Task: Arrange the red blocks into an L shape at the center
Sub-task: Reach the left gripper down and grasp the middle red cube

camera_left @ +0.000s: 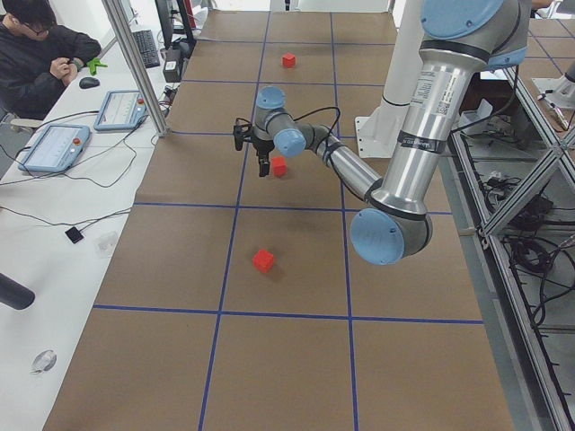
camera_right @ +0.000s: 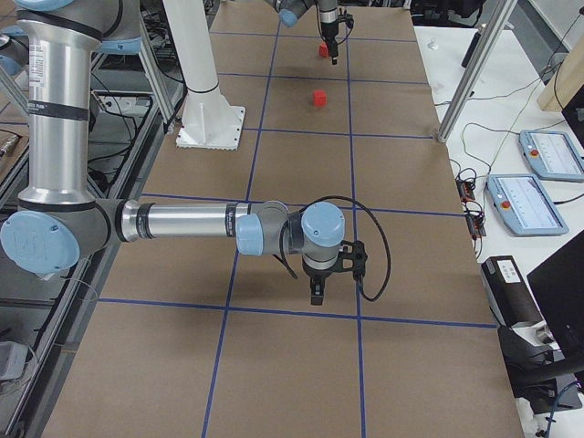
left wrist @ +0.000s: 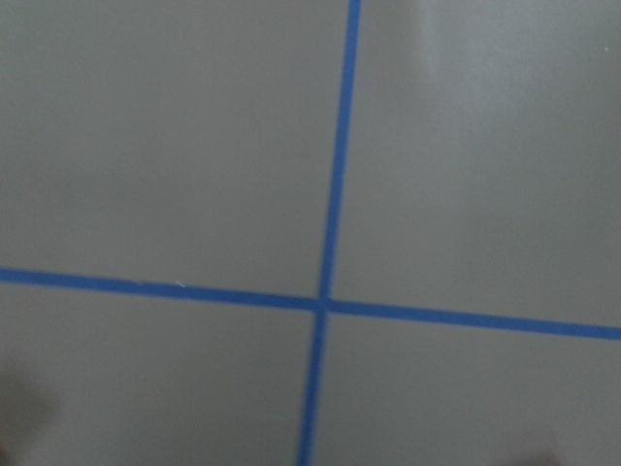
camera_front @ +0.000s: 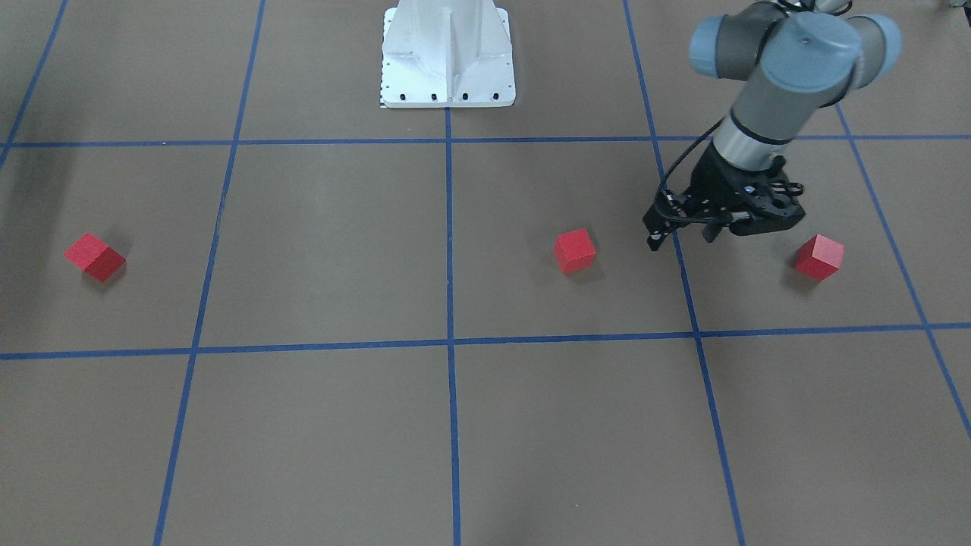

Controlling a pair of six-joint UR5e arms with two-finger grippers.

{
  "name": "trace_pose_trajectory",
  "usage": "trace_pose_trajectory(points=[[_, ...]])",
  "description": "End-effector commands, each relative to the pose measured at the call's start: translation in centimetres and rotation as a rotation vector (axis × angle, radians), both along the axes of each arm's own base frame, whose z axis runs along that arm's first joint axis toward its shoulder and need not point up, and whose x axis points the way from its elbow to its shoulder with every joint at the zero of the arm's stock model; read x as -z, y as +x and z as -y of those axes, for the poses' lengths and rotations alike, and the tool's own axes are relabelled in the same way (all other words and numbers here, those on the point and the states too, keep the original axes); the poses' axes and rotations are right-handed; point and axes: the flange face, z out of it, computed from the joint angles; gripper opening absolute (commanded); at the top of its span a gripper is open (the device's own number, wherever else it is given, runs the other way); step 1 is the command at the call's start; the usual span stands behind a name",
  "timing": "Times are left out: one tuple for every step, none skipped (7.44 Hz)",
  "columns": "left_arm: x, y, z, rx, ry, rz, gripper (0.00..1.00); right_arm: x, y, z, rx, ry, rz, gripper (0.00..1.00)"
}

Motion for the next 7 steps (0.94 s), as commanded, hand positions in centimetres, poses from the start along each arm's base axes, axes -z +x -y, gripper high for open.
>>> trace_pose_trajectory(points=[[2.0, 5.9, -1.5, 0.026, -0.037, -0.008, 1.0, -0.1, 0.0, 0.0, 0.0, 0.0, 0.001, 1.0], [2.6, 8.3, -0.5, 0.017, -0.041, -0.001, 1.0, -0.1, 0.0, 0.0, 0.0, -0.002, 0.001, 1.0], [2.9, 11.0, -0.3, -0.005, -0.047, 0.01, 1.0, -0.1, 0.0, 0.0, 0.0, -0.002, 0.001, 1.0], [2.4, 13.1, -1.0, -0.01, -0.038, 0.037, 1.0, -0.1, 0.0, 0.0, 0.0, -0.002, 0.001, 1.0], [1.6, 14.2, -1.7, -0.019, -0.037, 0.056, 1.0, -0.1, 0.0, 0.0, 0.0, -0.002, 0.001, 1.0], [1.1, 14.5, -1.8, -0.026, -0.038, 0.065, 1.0, -0.1, 0.0, 0.0, 0.0, -0.002, 0.0, 1.0], [0.4, 14.5, -1.7, -0.028, -0.04, 0.077, 1.0, -0.1, 0.0, 0.0, 0.0, -0.002, 0.001, 1.0]])
